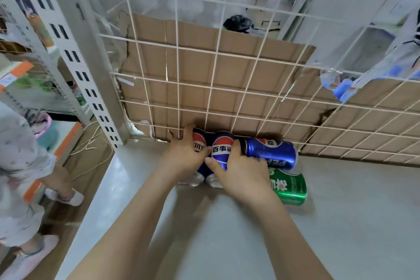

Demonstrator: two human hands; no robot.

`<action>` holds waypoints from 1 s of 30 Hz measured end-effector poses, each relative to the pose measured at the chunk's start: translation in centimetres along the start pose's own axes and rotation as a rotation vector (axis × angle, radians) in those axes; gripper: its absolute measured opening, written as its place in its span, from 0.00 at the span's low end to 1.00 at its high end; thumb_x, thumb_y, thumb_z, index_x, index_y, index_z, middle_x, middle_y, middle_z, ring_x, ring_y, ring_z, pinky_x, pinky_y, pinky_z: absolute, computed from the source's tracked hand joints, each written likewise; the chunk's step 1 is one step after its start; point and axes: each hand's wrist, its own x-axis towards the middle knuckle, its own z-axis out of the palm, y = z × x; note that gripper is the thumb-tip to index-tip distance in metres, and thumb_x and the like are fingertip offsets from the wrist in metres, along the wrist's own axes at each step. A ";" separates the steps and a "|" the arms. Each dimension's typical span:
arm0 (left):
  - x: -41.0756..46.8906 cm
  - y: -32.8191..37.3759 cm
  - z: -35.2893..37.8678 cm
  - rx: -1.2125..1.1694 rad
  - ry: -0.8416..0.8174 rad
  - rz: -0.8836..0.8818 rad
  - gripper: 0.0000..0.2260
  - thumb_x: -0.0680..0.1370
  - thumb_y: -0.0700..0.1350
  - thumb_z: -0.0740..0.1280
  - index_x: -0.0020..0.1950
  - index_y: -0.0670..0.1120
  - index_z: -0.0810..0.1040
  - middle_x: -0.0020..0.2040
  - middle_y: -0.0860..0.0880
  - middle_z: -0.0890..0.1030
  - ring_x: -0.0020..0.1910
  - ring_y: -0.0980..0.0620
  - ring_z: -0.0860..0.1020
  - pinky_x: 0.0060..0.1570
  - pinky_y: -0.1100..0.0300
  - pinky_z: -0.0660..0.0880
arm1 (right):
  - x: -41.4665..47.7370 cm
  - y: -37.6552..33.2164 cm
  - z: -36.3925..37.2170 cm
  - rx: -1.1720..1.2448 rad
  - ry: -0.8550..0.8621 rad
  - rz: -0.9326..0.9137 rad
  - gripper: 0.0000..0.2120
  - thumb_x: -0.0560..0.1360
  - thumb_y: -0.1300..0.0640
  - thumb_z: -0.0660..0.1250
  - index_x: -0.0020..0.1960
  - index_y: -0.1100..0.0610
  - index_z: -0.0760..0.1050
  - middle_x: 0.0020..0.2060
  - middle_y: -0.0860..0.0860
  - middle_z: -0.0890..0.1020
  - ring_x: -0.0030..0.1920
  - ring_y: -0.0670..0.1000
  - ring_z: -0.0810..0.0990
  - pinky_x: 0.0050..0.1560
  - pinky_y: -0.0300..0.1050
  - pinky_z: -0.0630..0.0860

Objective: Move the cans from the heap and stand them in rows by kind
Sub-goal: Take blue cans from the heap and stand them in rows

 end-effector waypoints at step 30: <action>-9.1 3.6 -3.2 -0.909 -0.136 0.169 0.10 0.71 0.53 0.71 0.47 0.49 0.79 0.41 0.51 0.84 0.41 0.52 0.83 0.42 0.56 0.78 | -8.2 1.6 -1.6 1.377 0.297 0.201 0.15 0.72 0.50 0.70 0.57 0.48 0.72 0.49 0.47 0.82 0.49 0.48 0.82 0.49 0.45 0.79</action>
